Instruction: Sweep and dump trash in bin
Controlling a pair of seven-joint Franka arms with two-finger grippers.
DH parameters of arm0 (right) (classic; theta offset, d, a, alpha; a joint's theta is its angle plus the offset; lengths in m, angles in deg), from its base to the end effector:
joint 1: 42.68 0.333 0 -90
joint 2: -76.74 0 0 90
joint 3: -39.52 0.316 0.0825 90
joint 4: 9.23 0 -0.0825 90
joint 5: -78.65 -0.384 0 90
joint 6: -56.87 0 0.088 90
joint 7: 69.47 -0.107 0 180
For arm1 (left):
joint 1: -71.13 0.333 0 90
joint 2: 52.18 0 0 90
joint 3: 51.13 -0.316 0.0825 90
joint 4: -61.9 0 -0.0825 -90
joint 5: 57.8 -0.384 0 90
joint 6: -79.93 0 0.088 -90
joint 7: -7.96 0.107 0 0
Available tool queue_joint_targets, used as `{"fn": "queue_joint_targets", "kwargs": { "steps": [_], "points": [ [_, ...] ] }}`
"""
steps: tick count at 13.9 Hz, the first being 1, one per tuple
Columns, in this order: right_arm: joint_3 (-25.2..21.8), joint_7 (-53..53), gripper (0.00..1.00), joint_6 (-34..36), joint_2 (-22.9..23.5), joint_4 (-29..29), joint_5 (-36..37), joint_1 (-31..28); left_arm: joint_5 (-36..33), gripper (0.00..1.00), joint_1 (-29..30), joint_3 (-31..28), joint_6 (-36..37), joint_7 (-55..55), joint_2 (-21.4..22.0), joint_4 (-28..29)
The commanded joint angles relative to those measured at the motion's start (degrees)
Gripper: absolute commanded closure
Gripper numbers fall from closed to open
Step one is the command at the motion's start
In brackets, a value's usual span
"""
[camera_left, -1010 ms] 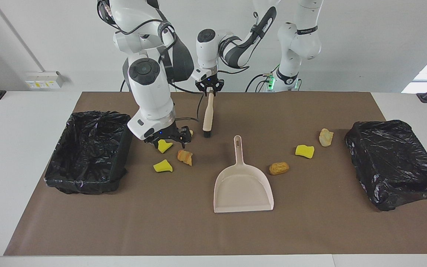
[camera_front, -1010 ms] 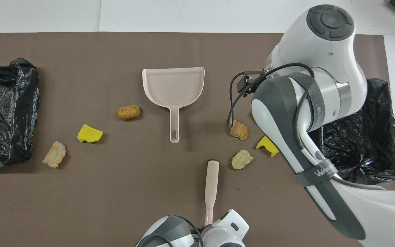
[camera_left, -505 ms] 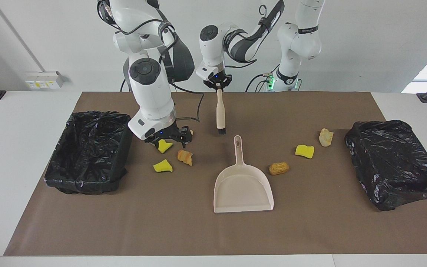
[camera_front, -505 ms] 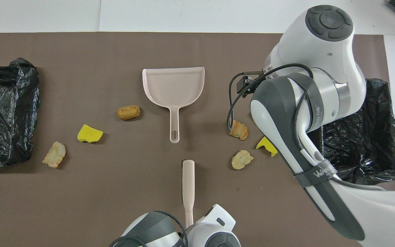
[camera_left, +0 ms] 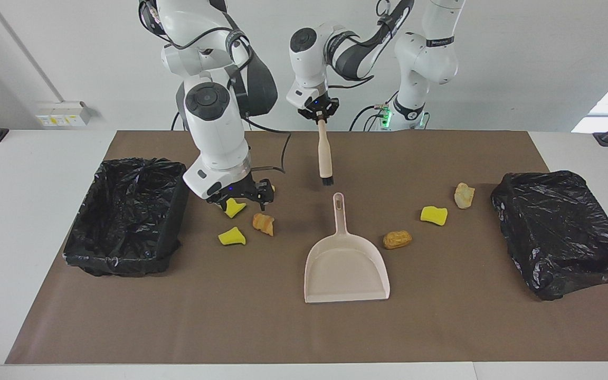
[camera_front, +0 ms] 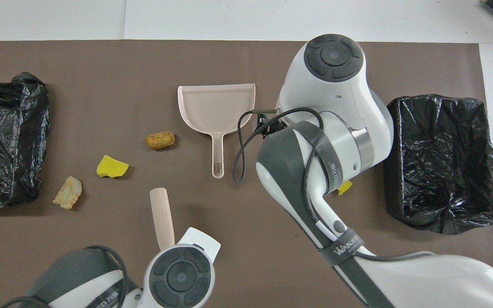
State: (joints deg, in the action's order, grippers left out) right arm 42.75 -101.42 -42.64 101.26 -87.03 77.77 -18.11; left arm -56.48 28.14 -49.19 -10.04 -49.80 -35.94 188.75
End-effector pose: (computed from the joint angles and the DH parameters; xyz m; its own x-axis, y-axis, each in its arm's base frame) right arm 0.6054 0.3131 0.4742 0.9949 -0.0794 -0.0615 -0.0800 -0.9968 -0.0069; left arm 0.2979 -0.3017 0.4703 0.9468 0.2536 -0.1983 0.1899 -0.9374 -0.2918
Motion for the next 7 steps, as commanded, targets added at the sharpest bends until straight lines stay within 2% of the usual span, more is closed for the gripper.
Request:
{"fn": "queue_joint_targets", "kwargs": {
  "steps": [1, 2, 4, 7],
  "points": [
    [0.2, -5.04, 0.0, -3.66, 2.11, -0.34, -1.14, 1.36, -4.81, 1.0, 7.28, 0.87, -2.38, -0.43, 3.7, 6.38],
    [0.63, -7.66, 0.0, -4.81, 3.85, -0.25, -1.32, 2.49, -5.71, 1.0, 10.44, 0.78, -5.45, -0.25, 4.32, 8.4],
    [0.64, -9.09, 0.0, -6.91, 8.07, 1.5, -1.5, 5.74, -7.46, 1.0, 17.82, 0.87, -6.97, 0.44, 5.02, 10.69],
    [0.9, -10.76, 0.0, -10.09, 9.58, 1.86, -2.72, 6.72, -11.25, 1.0, 24.94, 0.78, -9.16, 4.22, 6.08, 12.9]
  ]
}}
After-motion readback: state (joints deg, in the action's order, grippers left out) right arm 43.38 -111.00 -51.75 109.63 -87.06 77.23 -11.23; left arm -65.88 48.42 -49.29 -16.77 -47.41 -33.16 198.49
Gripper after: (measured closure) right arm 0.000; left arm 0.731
